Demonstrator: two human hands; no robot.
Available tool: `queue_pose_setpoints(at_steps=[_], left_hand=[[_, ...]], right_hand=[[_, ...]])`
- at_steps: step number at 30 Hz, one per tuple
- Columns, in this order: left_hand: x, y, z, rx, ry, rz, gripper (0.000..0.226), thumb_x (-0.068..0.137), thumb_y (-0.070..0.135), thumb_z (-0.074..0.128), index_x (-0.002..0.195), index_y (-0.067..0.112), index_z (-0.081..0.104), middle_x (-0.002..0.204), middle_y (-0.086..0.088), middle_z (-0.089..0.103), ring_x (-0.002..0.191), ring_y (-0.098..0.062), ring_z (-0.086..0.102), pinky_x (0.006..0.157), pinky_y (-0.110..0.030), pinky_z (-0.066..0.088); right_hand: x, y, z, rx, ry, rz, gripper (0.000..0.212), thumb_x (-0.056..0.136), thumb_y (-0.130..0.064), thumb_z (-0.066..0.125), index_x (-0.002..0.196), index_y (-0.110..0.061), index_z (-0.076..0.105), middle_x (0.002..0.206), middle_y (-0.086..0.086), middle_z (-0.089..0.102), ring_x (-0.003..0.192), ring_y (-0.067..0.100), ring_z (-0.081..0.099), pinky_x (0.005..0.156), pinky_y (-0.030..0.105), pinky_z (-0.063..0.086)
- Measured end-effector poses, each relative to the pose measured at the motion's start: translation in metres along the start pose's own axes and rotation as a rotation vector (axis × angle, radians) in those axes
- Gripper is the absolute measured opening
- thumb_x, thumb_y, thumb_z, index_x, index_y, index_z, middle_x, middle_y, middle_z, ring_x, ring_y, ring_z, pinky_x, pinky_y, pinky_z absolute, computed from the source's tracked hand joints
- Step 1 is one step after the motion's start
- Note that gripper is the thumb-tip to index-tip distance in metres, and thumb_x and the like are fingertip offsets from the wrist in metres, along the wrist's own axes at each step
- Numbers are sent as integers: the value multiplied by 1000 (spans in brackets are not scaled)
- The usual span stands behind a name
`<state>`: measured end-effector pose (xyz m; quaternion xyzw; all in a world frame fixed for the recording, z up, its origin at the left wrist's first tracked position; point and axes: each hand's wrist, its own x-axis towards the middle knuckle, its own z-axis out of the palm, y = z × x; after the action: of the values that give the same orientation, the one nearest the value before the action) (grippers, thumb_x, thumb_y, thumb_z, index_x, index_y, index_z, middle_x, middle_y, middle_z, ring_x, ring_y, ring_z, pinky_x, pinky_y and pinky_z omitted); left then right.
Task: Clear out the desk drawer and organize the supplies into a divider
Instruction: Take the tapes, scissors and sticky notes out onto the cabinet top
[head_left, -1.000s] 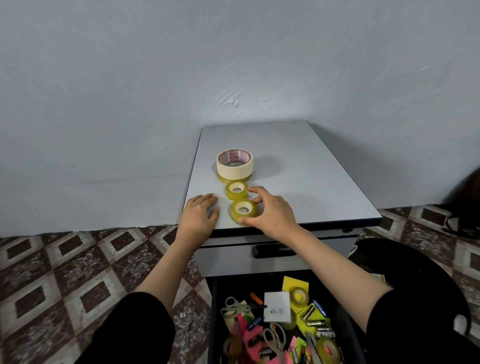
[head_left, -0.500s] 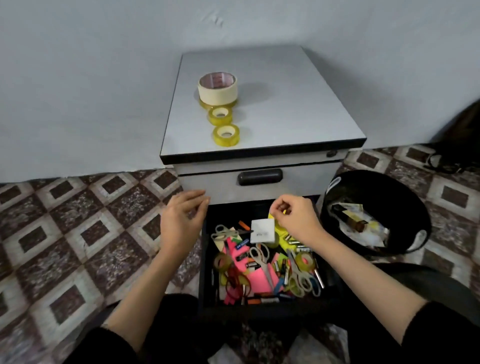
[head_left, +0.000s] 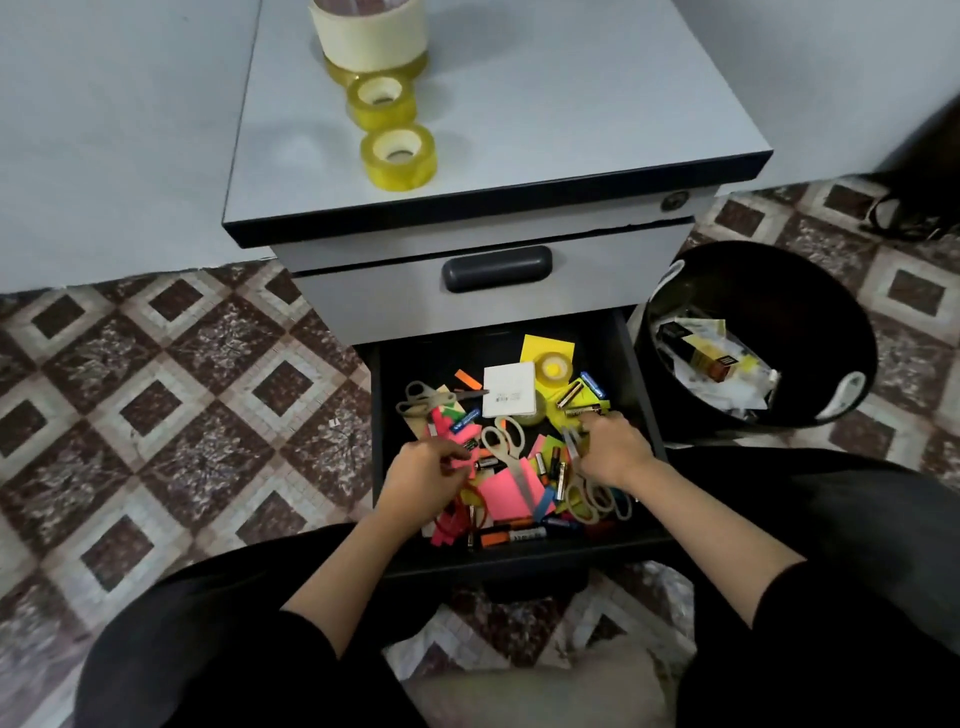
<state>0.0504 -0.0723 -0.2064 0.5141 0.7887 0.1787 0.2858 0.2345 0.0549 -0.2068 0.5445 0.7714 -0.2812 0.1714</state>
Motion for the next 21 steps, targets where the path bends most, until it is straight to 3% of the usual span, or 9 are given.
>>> queue_pose_setpoints(at_steps=[5, 8, 16, 21], left_hand=[[46, 22, 20, 159, -115, 106, 32, 89, 21, 58, 120, 15, 61, 128, -3, 56, 113, -16, 53, 93, -29, 46], [77, 35, 23, 302, -188, 186, 47, 89, 25, 58, 134, 16, 48, 140, -2, 44, 130, -19, 35, 107, -30, 31], [129, 56, 54, 581, -374, 268, 61, 90, 33, 56, 143, 11, 35, 151, -6, 29, 139, -21, 21, 112, -27, 15], [133, 54, 65, 718, -298, 260, 44, 96, 26, 44, 136, 8, 41, 140, -7, 38, 130, -25, 27, 104, -31, 29]], right_hand=[[21, 5, 14, -120, -70, 46, 53, 92, -12, 52, 140, -9, 31, 141, 25, 31, 118, 37, 51, 92, 39, 45], [22, 14, 22, -213, -78, 37, 55, 93, -4, 45, 143, -4, 24, 139, 29, 33, 116, 35, 54, 90, 36, 47], [29, 24, 25, -149, -54, 11, 54, 90, -1, 46, 140, -5, 27, 132, 26, 40, 111, 36, 56, 88, 36, 46], [36, 28, 21, -89, -55, -10, 47, 88, -2, 48, 133, -6, 36, 127, 23, 47, 109, 34, 57, 86, 35, 47]])
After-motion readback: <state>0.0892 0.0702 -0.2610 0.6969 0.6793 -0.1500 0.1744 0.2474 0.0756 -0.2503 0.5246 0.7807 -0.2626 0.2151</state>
